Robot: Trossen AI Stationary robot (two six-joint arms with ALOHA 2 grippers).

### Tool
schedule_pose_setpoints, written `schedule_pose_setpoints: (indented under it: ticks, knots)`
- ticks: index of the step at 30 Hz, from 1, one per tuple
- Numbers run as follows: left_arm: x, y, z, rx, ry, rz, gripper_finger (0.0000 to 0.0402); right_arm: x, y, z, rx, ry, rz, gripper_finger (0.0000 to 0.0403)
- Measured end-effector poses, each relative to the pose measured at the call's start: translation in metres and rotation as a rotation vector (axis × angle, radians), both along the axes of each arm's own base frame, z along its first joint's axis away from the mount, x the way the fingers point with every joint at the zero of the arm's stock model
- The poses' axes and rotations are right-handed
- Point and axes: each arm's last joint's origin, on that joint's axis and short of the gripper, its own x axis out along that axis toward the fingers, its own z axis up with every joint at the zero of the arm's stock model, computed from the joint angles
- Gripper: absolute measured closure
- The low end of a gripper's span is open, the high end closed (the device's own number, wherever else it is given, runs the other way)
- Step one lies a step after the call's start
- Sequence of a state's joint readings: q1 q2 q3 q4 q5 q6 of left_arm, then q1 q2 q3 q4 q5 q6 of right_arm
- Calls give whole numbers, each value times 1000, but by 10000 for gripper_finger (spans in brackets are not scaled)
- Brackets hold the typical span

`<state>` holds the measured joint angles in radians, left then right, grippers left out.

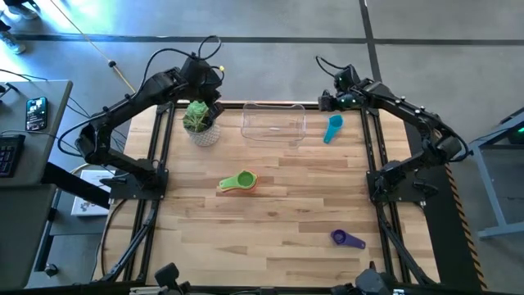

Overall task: Nest measuring cups in basket
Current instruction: Stack the light blue measuring cup on top of the green measuring cup

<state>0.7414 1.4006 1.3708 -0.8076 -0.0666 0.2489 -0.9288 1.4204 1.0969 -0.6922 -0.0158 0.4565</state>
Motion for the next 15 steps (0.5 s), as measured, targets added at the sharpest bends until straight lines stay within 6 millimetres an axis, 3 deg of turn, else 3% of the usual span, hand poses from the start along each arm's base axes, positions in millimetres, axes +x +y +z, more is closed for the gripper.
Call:
schedule_pose_setpoints:
  ticks: [7,15]
  knots:
    - [-5,5,0,11,11,7,364,4,4,-9,43,72,-72,263]
    - [-5,5,0,10,12,6,364,17,-8,-44,137,150,-100,263]
